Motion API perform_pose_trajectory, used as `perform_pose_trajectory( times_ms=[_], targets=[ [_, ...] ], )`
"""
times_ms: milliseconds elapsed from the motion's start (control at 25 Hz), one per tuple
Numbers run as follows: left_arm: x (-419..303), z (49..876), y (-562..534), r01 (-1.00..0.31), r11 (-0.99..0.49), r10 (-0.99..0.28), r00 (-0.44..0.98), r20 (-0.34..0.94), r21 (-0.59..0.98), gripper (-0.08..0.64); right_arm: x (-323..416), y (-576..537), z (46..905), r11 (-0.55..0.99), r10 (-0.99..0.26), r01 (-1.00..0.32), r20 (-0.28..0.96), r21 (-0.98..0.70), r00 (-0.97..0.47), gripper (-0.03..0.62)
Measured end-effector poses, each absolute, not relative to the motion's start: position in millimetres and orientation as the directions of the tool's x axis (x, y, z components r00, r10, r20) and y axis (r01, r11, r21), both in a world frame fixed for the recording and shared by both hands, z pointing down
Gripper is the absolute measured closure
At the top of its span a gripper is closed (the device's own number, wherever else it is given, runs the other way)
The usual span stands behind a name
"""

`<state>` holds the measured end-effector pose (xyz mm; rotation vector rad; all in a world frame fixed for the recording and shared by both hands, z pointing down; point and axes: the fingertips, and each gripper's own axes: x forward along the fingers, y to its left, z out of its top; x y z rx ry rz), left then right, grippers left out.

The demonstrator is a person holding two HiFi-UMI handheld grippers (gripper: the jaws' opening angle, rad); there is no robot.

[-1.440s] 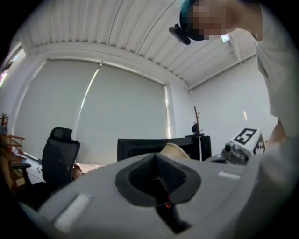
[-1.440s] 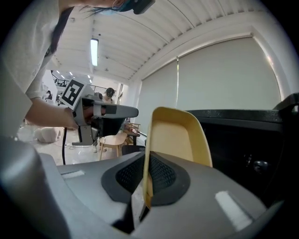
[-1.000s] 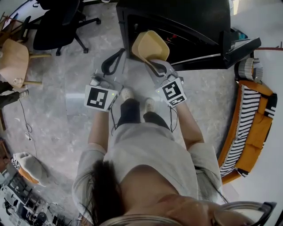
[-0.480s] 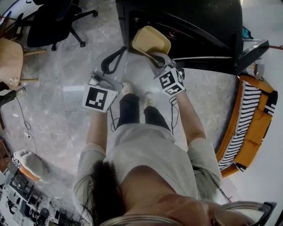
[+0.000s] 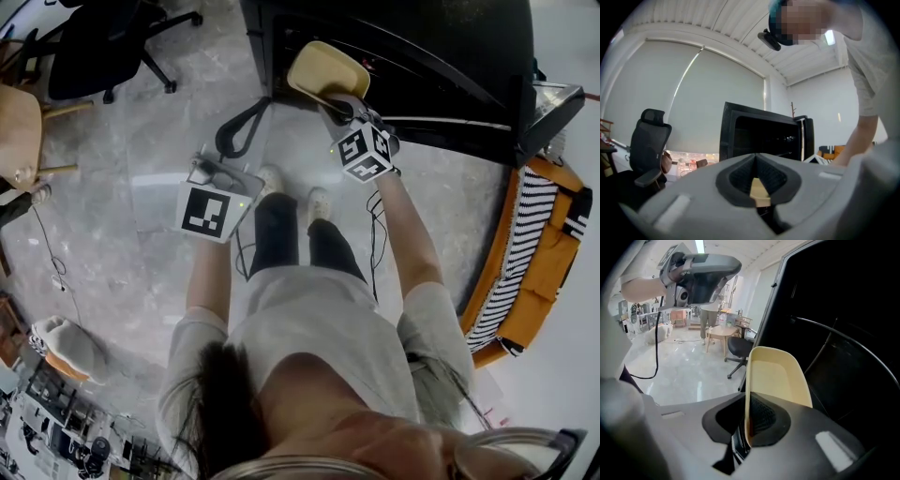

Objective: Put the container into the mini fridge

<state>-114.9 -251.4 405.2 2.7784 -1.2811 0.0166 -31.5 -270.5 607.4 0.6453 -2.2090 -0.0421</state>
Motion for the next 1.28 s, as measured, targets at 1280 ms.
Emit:
perform_pose_trajectory(
  times_ms=[1280],
  targets=[
    [-121,434,-254,-0.758,-0.647,-0.754,0.652,0.079,0.081,0.558,-8,-333,666,0.878,-0.470,-0.262,0.823,0.400,-0.318,0.570]
  ],
)
